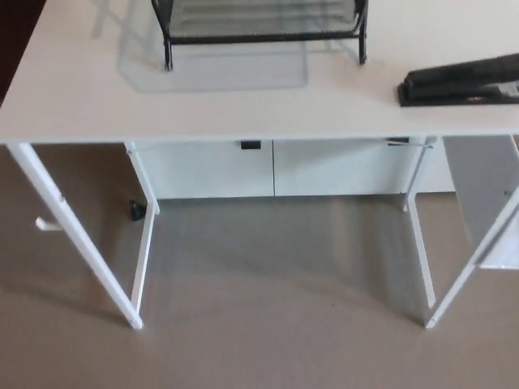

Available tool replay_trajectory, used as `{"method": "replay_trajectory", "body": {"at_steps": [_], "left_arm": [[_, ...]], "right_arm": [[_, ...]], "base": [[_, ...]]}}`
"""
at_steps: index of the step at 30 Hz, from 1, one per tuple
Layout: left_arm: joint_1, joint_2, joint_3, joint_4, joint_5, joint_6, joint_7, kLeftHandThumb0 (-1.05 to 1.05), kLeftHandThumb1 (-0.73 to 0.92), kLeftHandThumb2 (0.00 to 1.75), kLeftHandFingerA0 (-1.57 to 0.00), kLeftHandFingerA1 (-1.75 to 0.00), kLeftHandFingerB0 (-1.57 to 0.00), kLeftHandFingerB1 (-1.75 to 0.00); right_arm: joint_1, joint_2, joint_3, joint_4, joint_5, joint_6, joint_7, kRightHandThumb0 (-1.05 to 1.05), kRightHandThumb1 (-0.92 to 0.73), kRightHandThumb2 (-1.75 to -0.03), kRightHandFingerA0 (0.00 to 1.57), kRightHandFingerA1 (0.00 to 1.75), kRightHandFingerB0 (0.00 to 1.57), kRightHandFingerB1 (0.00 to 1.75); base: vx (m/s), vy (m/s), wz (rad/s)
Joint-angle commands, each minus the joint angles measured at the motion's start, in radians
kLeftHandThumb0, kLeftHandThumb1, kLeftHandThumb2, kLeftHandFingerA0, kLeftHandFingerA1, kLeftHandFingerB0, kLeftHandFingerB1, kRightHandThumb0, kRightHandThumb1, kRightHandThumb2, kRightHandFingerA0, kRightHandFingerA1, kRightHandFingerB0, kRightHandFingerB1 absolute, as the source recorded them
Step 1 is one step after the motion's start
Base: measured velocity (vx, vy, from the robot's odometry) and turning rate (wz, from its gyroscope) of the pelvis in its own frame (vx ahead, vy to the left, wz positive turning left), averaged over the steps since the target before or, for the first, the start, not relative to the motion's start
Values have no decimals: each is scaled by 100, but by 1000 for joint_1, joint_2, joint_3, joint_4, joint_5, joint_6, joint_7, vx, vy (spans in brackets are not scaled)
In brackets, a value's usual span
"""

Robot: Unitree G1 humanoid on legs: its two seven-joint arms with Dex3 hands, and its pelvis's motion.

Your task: The robot walks towards a desk on which a file tray is kept in the middle and a stapler is kept to its right. The robot lifts the stapler using its right hand and places it on the file tray.

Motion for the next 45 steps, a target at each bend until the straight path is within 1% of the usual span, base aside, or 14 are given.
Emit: {"method": "replay_trajectory", "body": {"at_steps": [1,3,4,8,11,14,20,23,28,31,36,41,43,45], "left_arm": [[-2,16,1,1,12,0,-3,-35,31,104,-57,-79,-51,-74],[-3,18,0,1,13,1,-3,-35,31,104,-57,-79,-51,-74],[23,0,134,23,-117,-46,-24,-73,47,120,-14,-71,-2,-62],[47,-40,402,76,-315,-100,-63,-60,46,124,-2,-80,0,-54],[49,-47,425,70,-290,-99,-54,-65,47,122,-7,-71,0,-60],[57,-47,461,65,-287,-104,-83,-63,48,123,0,-67,0,-59],[55,-58,498,58,-270,-86,-75,-68,44,126,-8,-74,0,-63],[64,-54,482,61,-241,-108,-80,-71,43,122,-9,-71,-4,-64],[72,-54,505,60,-267,-120,-110,-68,44,122,-3,-69,0,-61],[74,-56,504,61,-261,-131,-109,-69,45,123,-4,-71,-1,-64],[61,-52,501,67,-258,-111,-87,-72,43,121,-9,-70,-2,-62],[62,-50,485,66,-251,-112,-81,-72,44,122,-10,-72,-5,-65],[72,-47,477,67,-248,-126,-85,-74,44,120,-16,-73,-9,-65],[81,-48,486,66,-261,-129,-98,-75,44,120,-10,-70,-4,-62]], "right_arm": [[6,-1,-3,6,11,0,-4,-27,-55,-56,54,62,37,47],[7,1,-3,7,11,-1,-4,-27,-55,-56,54,62,37,47],[57,3,-3,33,0,-117,-21,-67,-62,-59,68,57,15,31],[142,-5,11,57,-30,-288,-48,-72,-63,-59,62,54,15,29],[118,-3,14,99,-26,-300,-40,-73,-50,-84,24,53,6,40],[115,-2,25,108,-35,-311,-62,-70,-62,-59,69,57,16,30],[114,-9,34,119,-32,-328,-61,-77,-52,-85,38,56,10,41],[121,-13,38,102,-33,-319,-67,-69,-62,-59,61,54,16,30],[129,-15,36,112,-27,-361,-58,-73,-51,-85,38,57,10,42],[133,-6,19,109,-6,-365,-44,-70,-62,-58,23,47,16,31],[113,-8,38,137,-28,-368,-69,-74,-52,-83,73,65,11,41],[116,6,-4,138,31,-355,-31,-66,-58,-58,56,55,16,30],[102,-3,18,170,-2,-378,-44,-70,-48,-84,32,56,8,42],[86,-3,23,206,-8,-398,-45,-67,-62,-59,66,58,13,30]], "base": [[233,97,-18],[339,127,-17],[466,98,-29],[380,192,-20],[352,149,5],[296,39,10],[264,-183,12],[215,-171,6],[66,-42,-1],[37,44,-4],[53,111,-1],[29,142,5],[0,0,0],[0,0,0]]}}
